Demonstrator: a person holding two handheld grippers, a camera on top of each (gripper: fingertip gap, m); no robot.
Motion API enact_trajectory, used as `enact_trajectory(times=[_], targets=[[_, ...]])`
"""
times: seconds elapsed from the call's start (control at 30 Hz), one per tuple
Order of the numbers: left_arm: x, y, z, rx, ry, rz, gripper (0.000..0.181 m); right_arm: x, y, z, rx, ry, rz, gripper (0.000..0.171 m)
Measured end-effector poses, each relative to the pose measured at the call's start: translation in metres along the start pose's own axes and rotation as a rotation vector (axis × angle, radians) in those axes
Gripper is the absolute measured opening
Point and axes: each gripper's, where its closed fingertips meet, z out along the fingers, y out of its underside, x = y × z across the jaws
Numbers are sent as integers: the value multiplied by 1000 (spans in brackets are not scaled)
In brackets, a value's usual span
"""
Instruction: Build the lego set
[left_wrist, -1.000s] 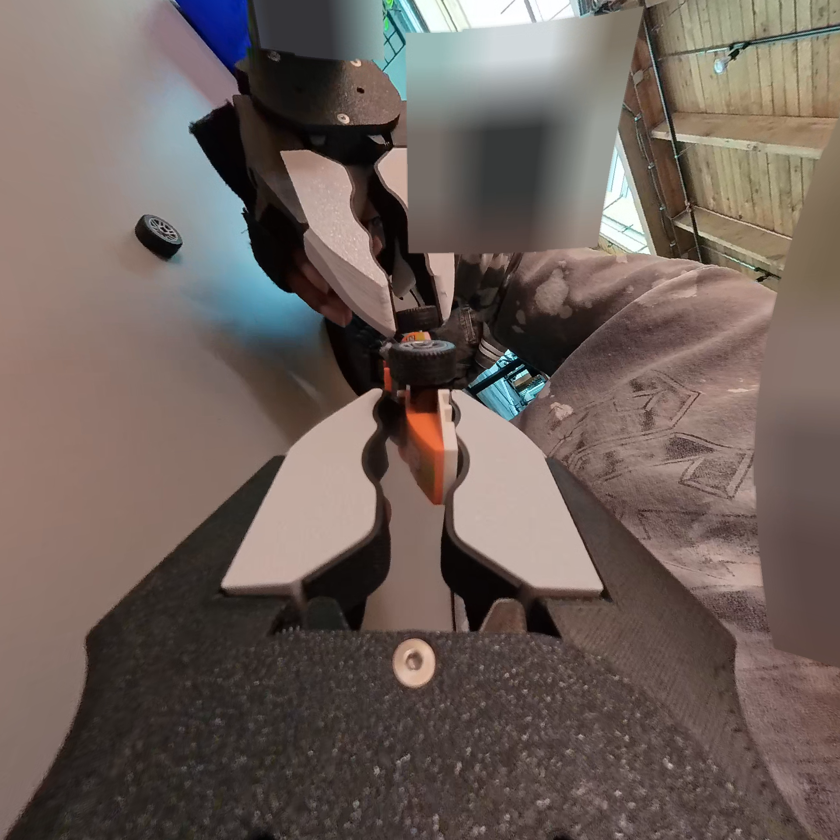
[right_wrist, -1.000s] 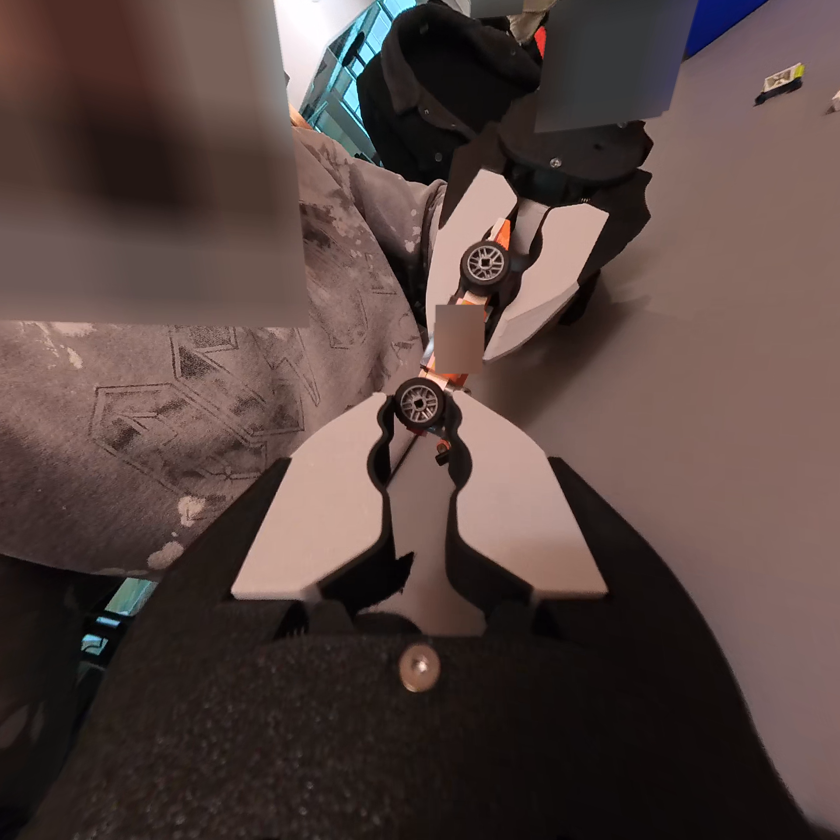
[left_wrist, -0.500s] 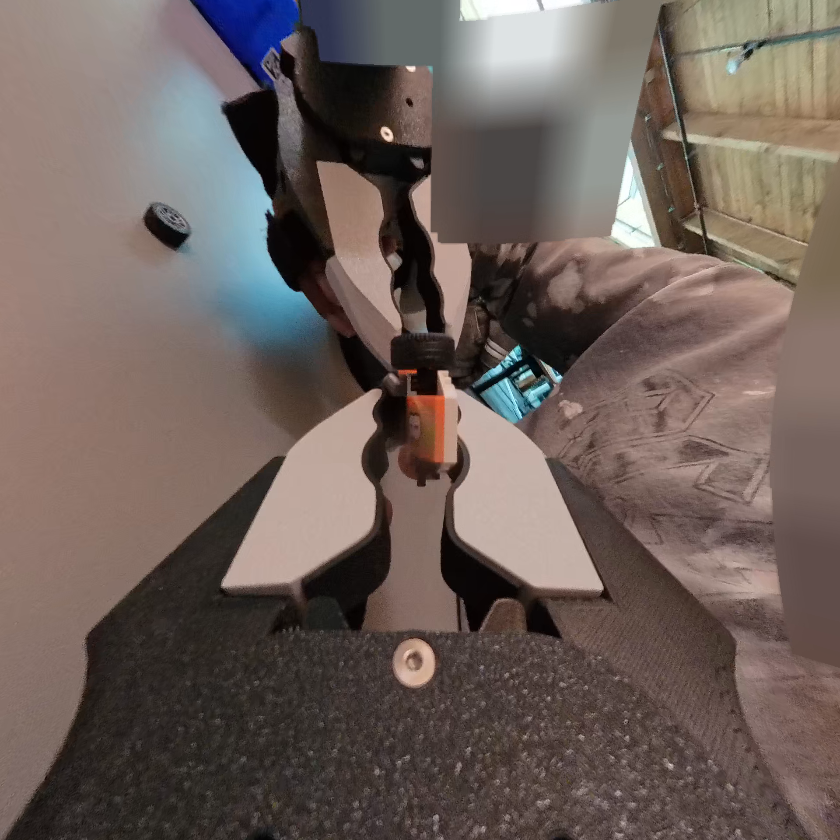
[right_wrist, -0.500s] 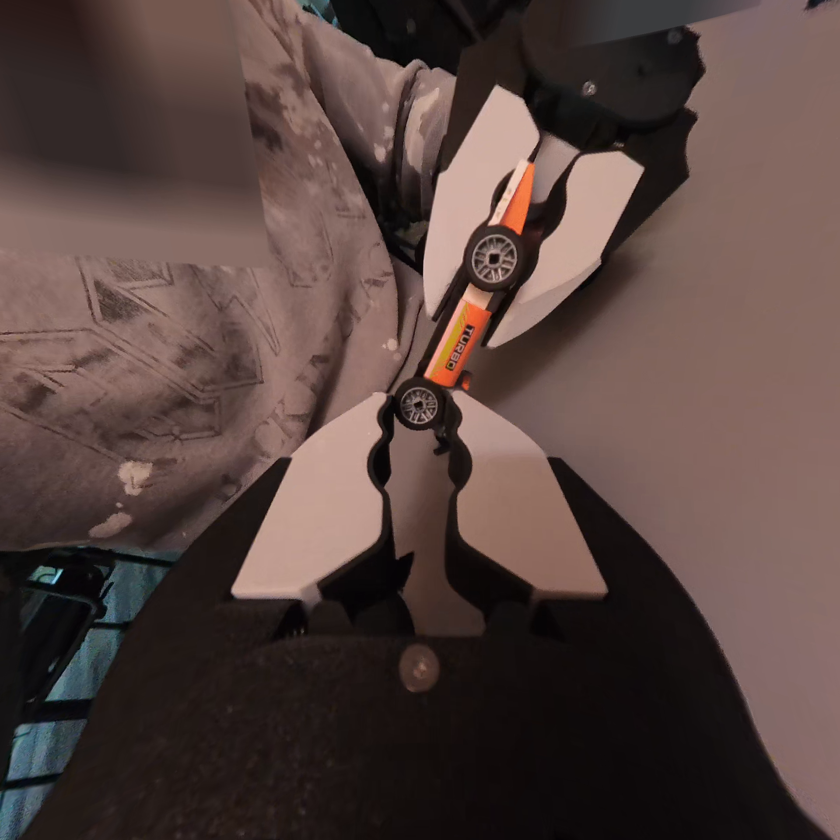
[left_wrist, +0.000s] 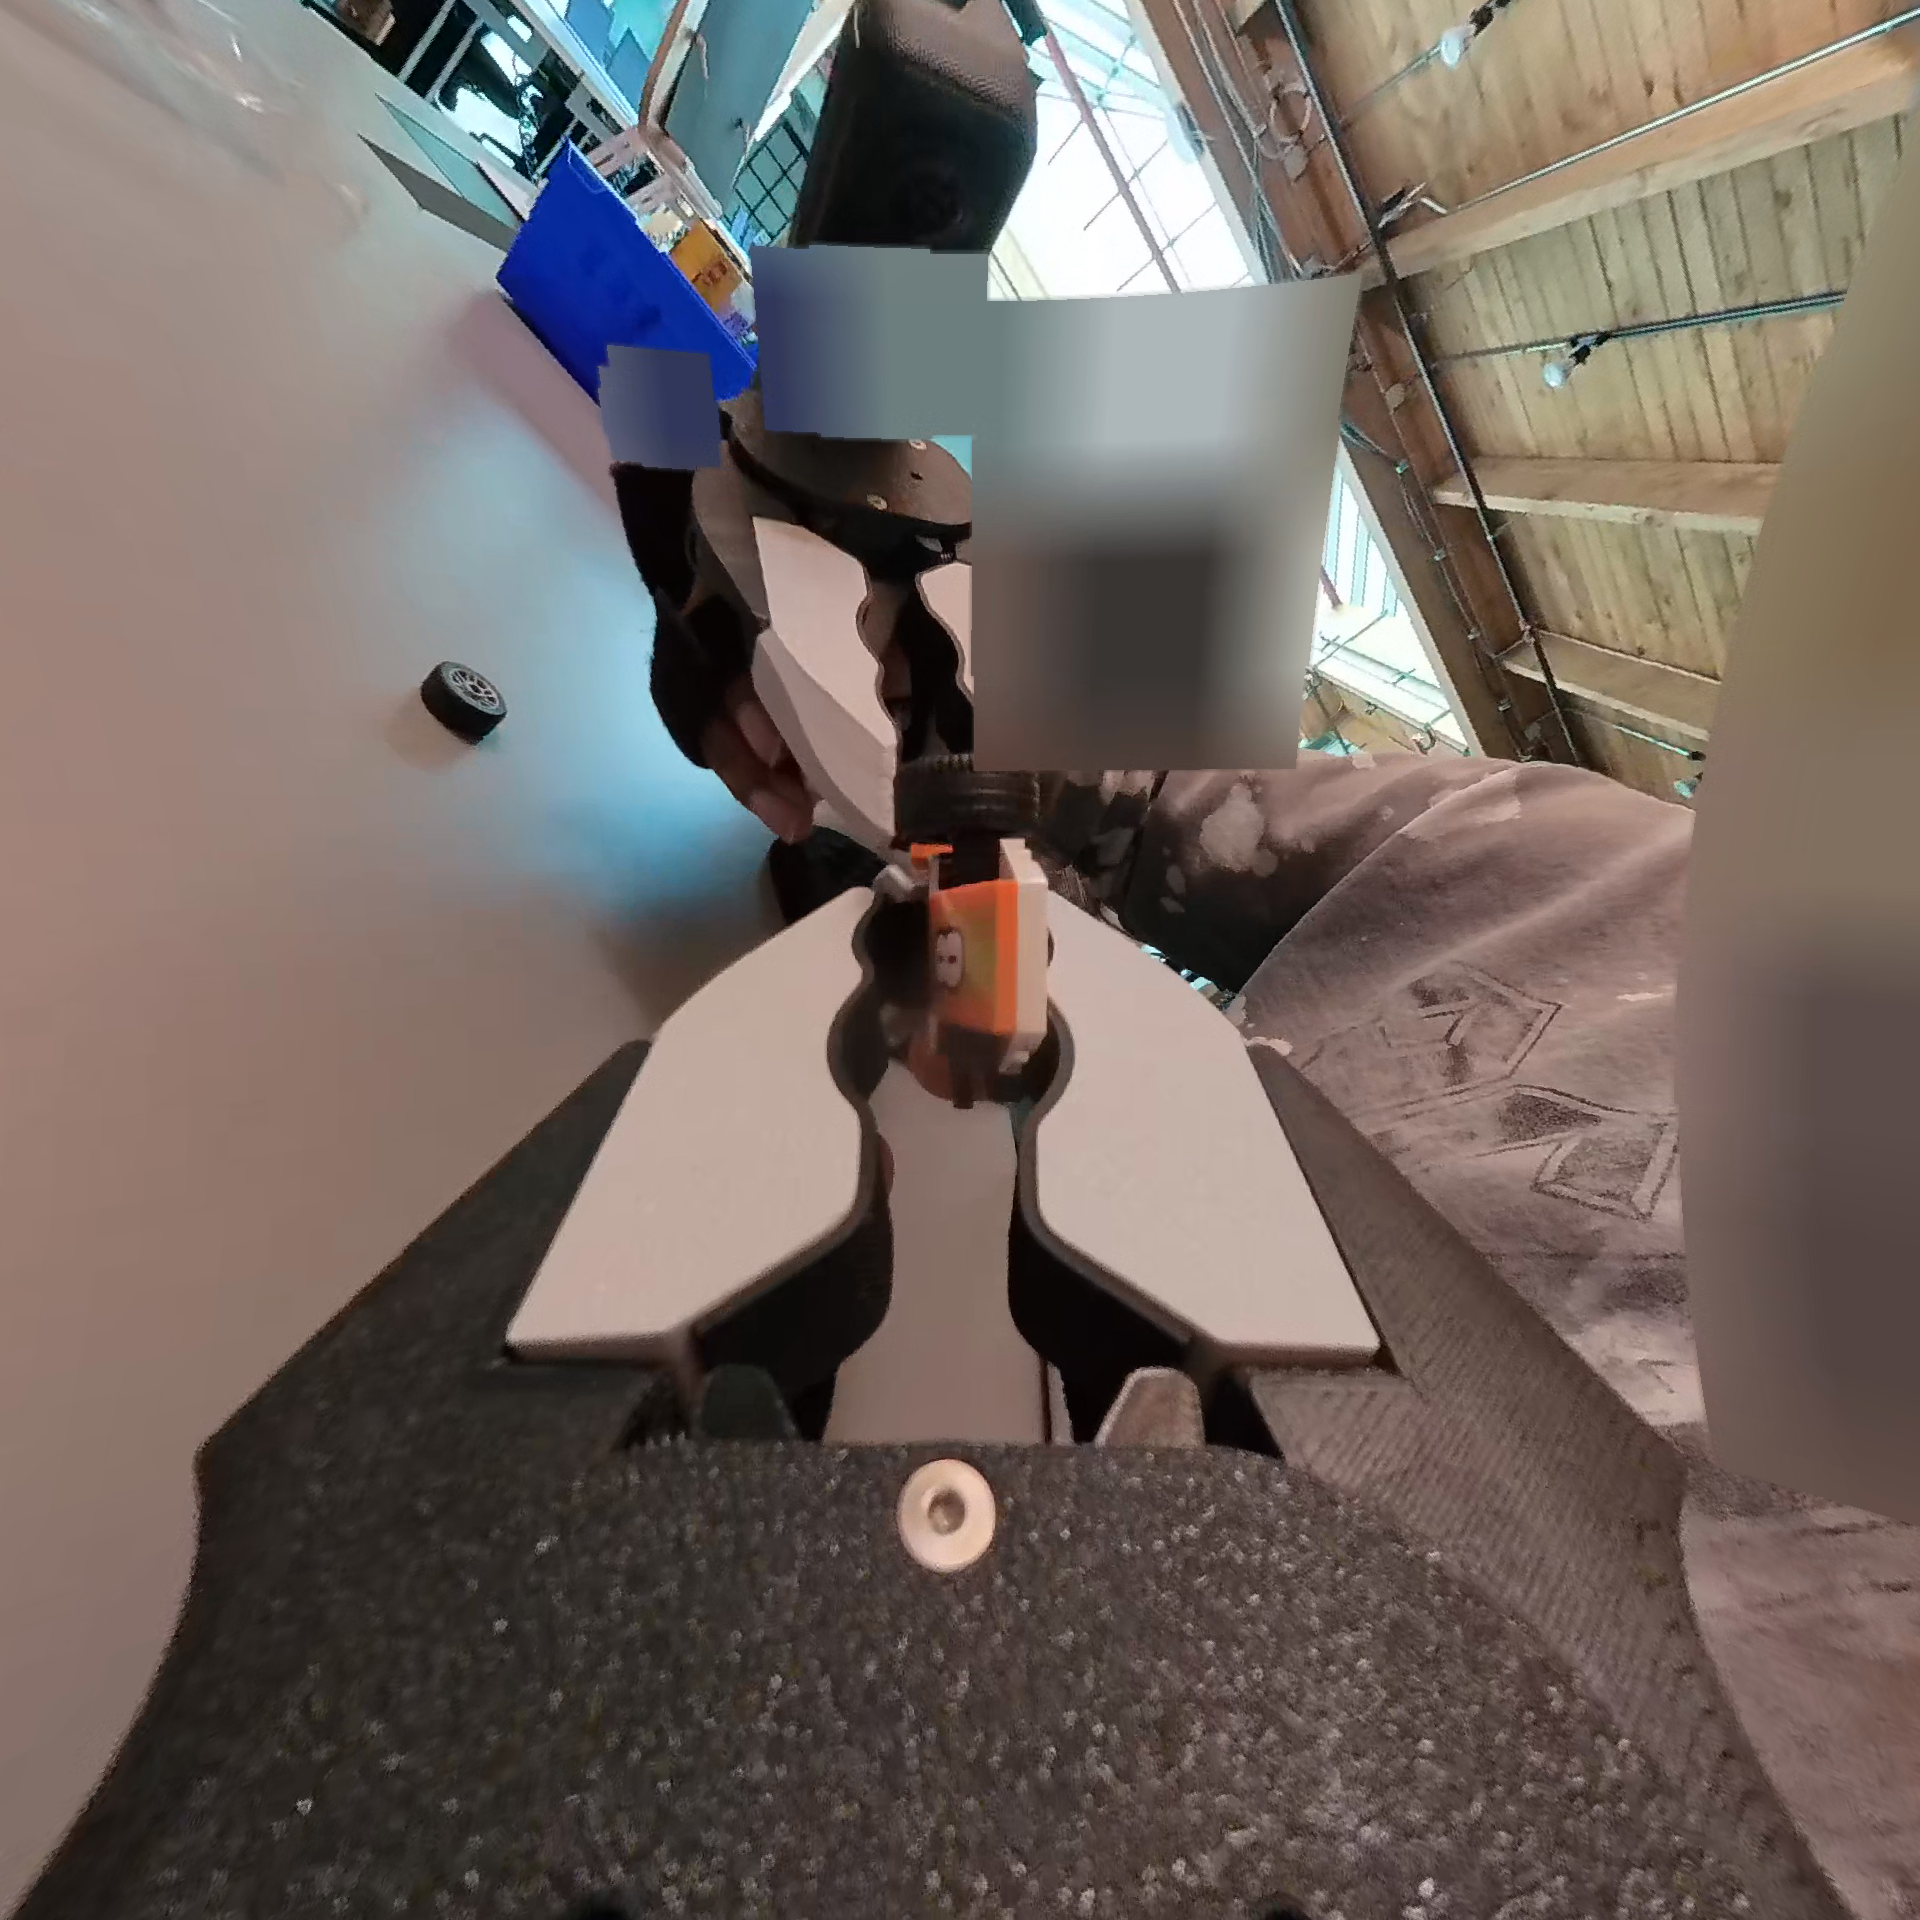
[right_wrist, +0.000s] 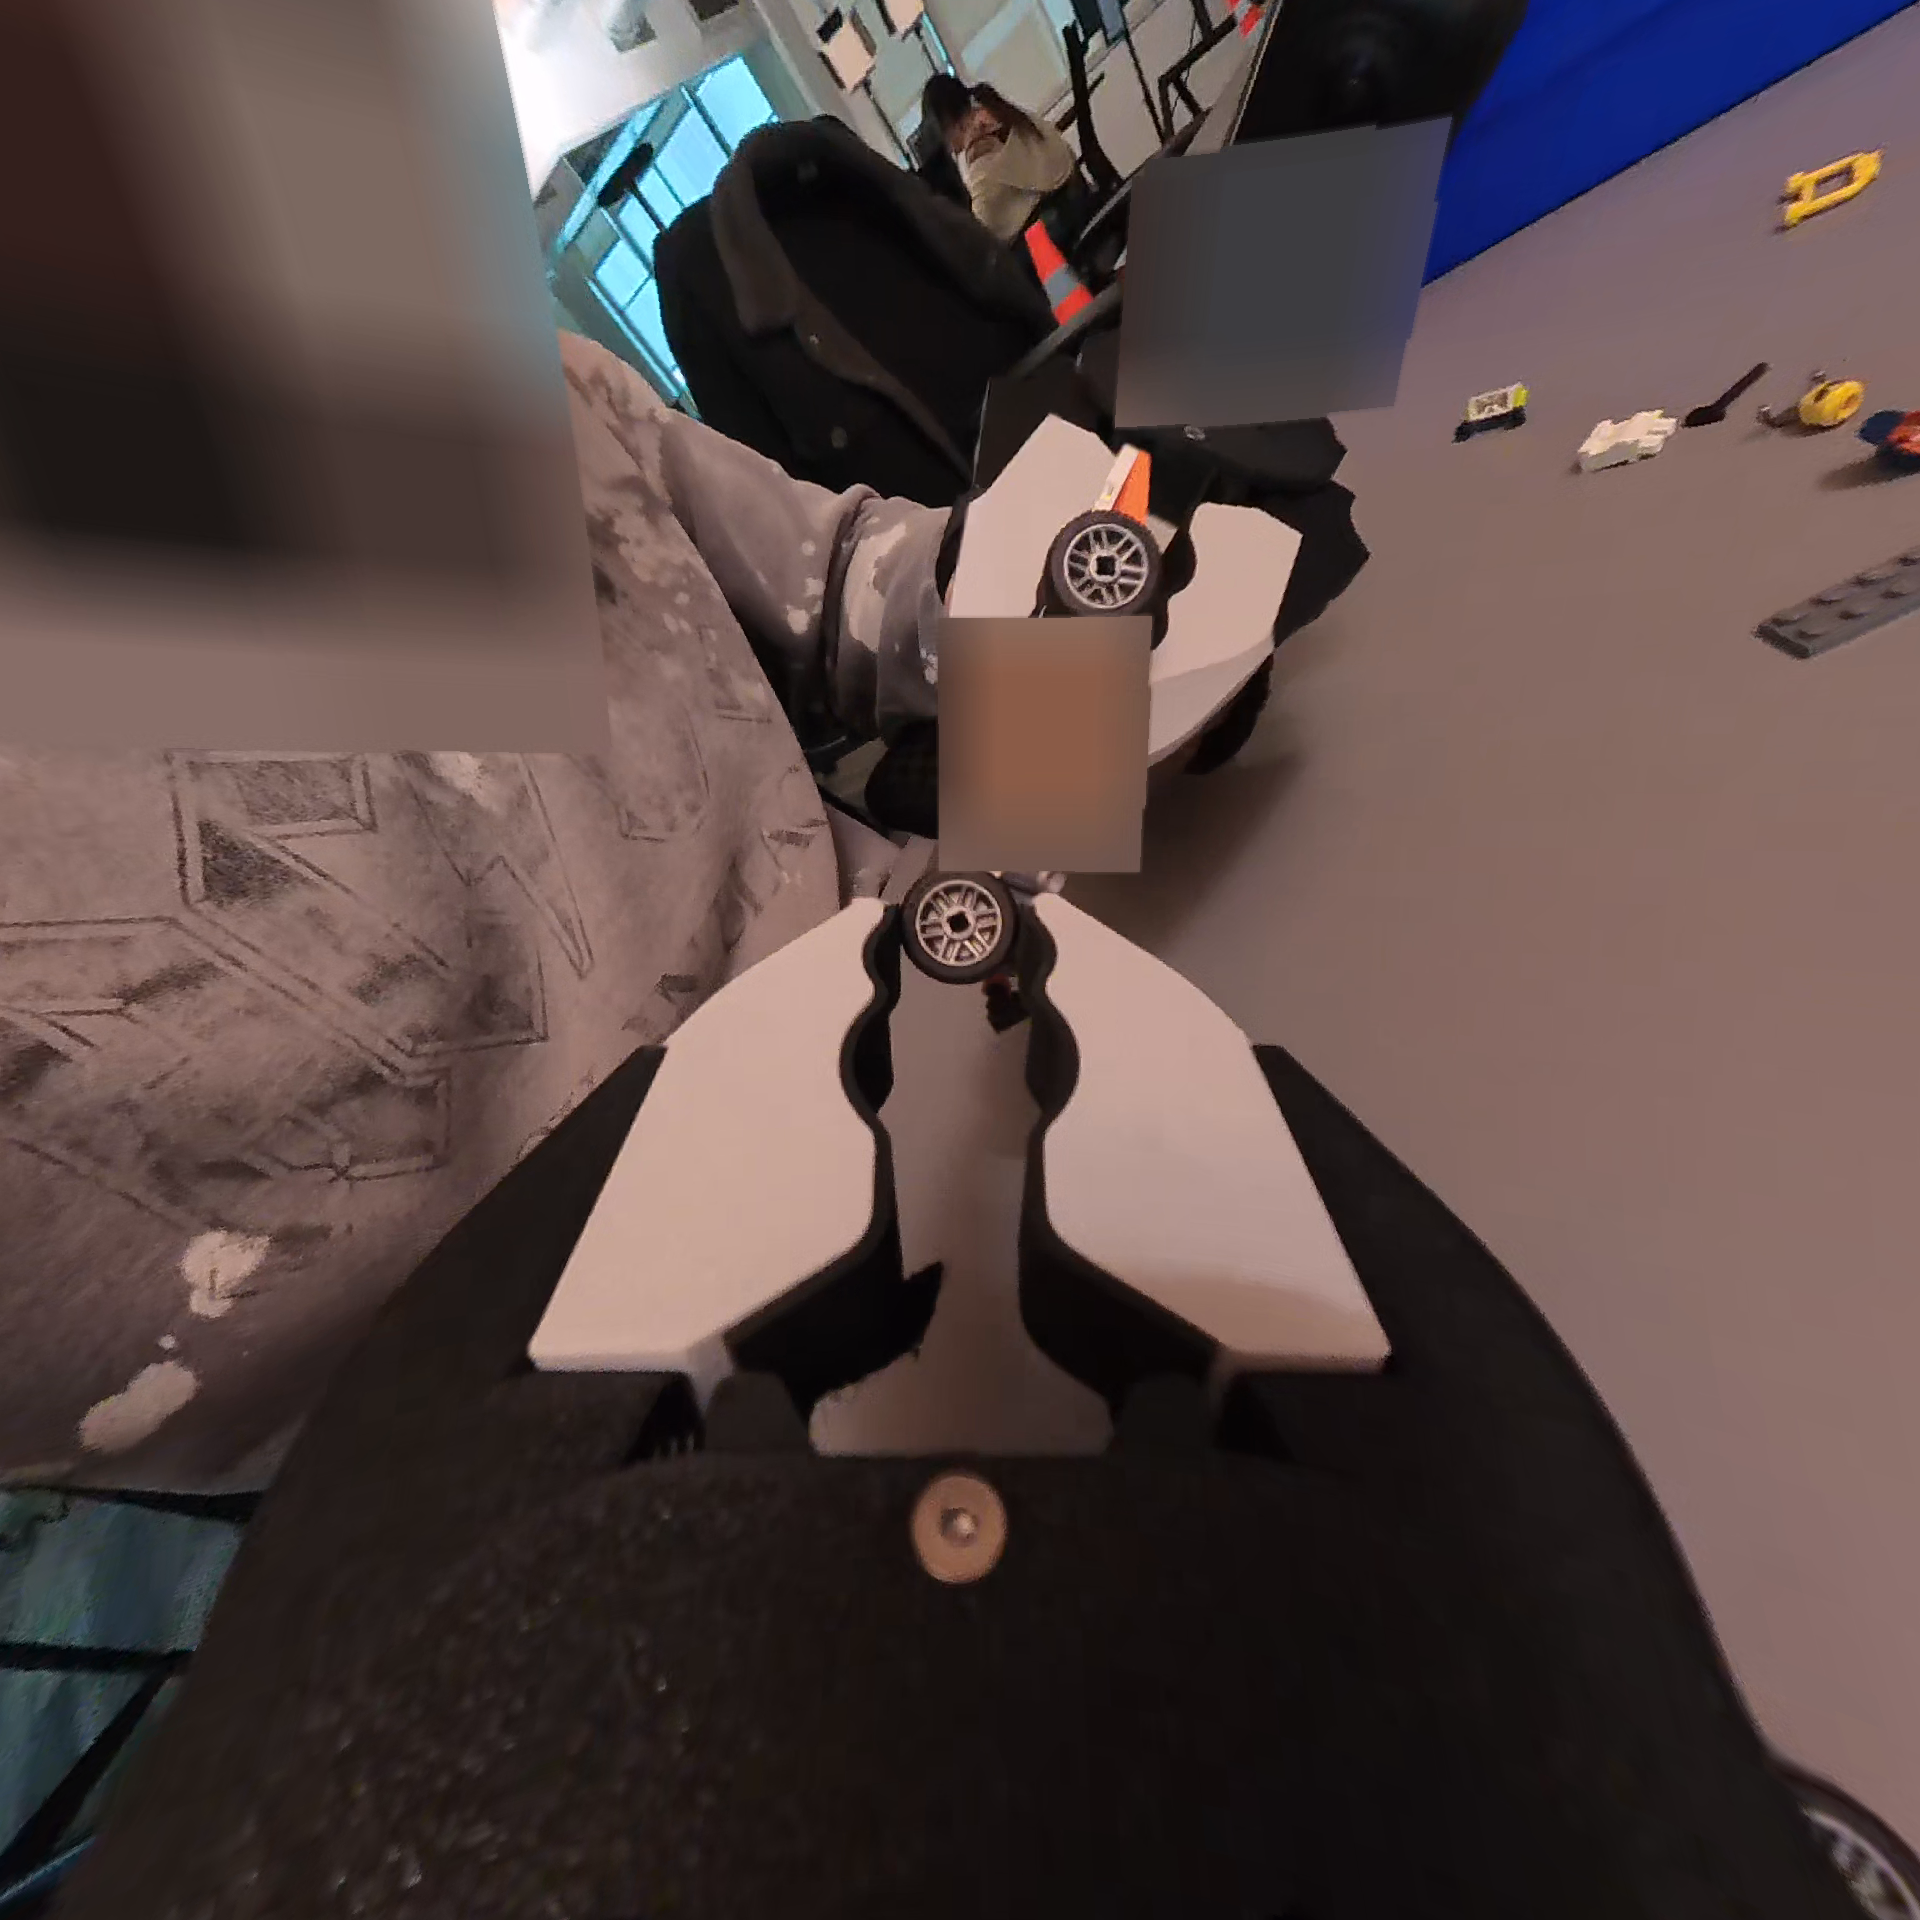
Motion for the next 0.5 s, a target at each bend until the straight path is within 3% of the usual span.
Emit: enact_trajectory(times=[0.13,0.3,0.43,0.5], targets=[[-4,0,-2,-7,-30,24,22,20,13,-17,-70,143,-11,21],[-10,-3,-6,3,-57,26,22,66,78,-43,-463,490,-105,22],[-13,1,-3,-12,-60,18,22,71,85,-43,-566,579,-192,22],[-12,2,-2,-18,-59,28,22,64,76,-39,-532,562,-194,35]])
